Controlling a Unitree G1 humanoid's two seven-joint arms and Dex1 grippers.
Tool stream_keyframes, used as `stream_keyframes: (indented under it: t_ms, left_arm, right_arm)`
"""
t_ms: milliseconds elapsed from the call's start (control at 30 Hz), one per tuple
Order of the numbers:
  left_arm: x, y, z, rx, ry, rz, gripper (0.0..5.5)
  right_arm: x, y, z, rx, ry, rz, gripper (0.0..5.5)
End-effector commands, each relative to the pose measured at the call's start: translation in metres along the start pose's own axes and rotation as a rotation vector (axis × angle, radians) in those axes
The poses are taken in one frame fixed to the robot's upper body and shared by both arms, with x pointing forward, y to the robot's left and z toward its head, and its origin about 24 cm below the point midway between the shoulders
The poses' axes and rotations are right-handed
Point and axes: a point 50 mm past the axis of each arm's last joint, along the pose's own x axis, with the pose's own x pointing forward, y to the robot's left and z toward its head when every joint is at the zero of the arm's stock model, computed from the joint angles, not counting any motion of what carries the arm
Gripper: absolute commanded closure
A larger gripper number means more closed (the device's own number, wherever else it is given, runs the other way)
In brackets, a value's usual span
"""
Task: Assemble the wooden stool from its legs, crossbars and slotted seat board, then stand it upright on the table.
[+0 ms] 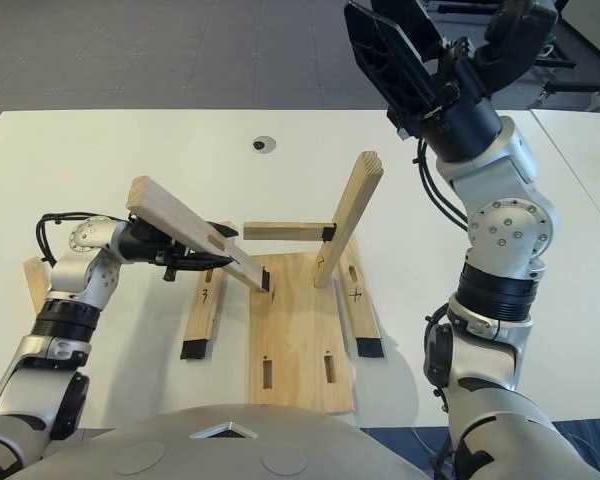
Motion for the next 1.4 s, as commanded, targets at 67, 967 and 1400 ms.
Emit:
stream_keyframes:
  t_ms: [67,967,1400]
  left_arm:
    - [0.000,-0.021,-0.008,-0.115,0.095,-0.035,3.47]
    - [0.007,-0.024,-0.013,-0.213,0.083,-0.037,3.47]
    - [0.013,-0.019,-0.012,-0.226,0.098,-0.059,3.47]
  right_arm:
    - [-0.020,-0.008,0.012,-0.056,0.063,-0.076,1.58]
    - [-0.038,-0.017,-0.022,0.042,0.226,-0.135,1.58]
    - [-0.049,-0.017,-0.065,-0.035,0.485,-0.118,1.58]
